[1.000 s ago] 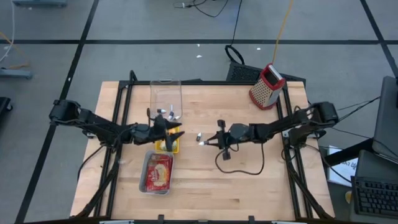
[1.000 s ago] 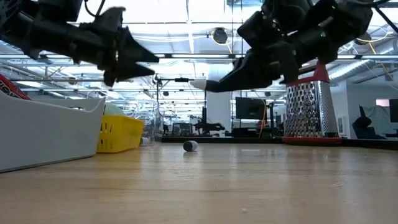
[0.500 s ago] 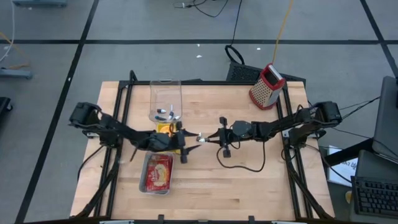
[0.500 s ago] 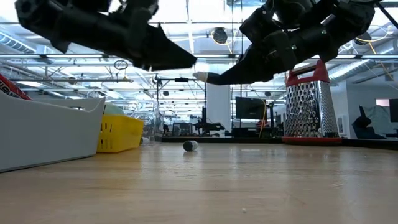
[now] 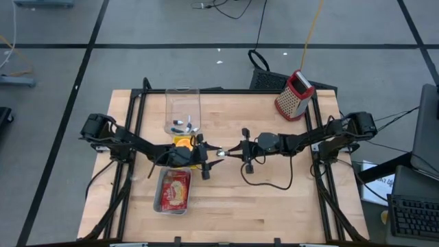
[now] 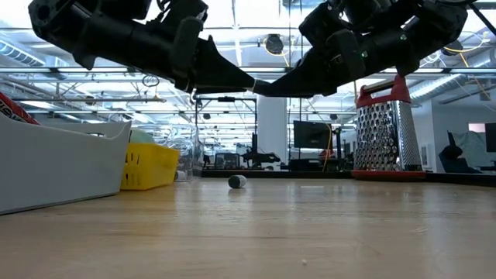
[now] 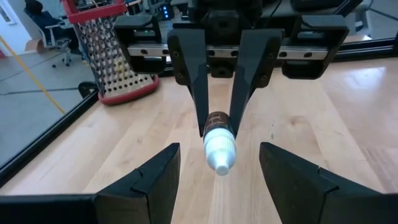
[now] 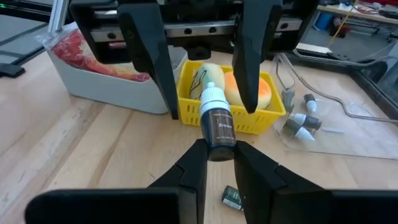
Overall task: Pick & Place Food Item
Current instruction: Put the brown food coloring bottle into the transparent bin
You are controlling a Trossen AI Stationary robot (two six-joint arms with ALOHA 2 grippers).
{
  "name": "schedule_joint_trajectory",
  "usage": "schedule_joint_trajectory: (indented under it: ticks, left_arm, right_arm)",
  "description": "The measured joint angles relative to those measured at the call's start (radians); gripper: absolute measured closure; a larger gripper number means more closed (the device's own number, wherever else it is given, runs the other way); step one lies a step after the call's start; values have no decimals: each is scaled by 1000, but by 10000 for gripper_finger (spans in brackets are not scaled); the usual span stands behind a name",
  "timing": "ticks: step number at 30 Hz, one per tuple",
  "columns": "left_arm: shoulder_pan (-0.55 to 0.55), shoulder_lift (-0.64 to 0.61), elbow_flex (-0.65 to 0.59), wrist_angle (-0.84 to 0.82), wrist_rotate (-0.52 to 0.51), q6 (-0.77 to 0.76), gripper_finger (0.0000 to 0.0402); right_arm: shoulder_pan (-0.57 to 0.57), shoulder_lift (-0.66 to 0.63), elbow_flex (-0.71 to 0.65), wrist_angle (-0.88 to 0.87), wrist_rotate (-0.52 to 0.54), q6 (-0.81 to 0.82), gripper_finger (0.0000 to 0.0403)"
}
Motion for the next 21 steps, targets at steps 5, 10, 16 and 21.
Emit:
schedule_joint_trajectory:
  ticks: [5, 10, 16, 21]
  left_arm:
    - [2, 0, 0, 4, 0, 1, 179]
    - [17, 0, 0, 24, 16, -25, 182]
    - [39, 0, 0, 49, 63, -24, 243]
    - [52, 0, 0, 48, 106, -22, 319]
  right_arm:
    - [0, 0, 0, 15, -2, 2, 348]
    - [0, 0, 0, 30, -3, 2, 348]
    - [9, 0, 0, 27, -2, 8, 348]
    - [18, 0, 0, 30, 6, -9, 348]
